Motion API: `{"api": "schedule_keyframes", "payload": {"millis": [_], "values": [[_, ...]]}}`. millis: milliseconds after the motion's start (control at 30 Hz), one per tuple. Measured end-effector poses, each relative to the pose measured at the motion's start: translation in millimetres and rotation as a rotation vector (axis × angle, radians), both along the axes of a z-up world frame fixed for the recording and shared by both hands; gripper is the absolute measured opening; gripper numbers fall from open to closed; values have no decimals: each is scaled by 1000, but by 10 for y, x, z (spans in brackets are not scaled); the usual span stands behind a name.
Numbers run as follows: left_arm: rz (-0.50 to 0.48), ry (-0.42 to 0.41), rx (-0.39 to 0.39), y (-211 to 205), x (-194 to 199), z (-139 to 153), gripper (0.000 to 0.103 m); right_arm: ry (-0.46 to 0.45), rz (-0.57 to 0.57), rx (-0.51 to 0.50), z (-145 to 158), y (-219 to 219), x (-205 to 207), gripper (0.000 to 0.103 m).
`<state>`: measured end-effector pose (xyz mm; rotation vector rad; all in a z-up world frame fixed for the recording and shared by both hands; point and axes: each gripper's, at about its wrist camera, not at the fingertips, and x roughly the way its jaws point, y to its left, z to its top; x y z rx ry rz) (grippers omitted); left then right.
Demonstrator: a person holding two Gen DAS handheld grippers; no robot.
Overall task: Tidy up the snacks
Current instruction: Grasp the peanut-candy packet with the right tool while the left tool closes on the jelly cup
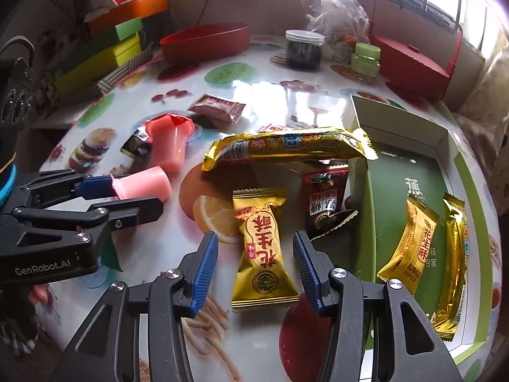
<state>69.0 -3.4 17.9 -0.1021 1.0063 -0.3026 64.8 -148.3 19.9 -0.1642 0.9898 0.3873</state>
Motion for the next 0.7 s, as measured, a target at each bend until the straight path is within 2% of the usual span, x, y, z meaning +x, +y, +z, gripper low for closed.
{"api": "schedule_keyframes", "payload": {"millis": [167,533,700], "values": [[-8,-6,3,-7,-13,1,49,-19,-27,-10,-8,8,-14,48],[2,-20,4,-7,-46,7,47,-40,-76,-27,-7,-61,-42,29],[3,-28,9,-6,-68,29,47,-46,-93,-19,2,-99,-67,25]]}}
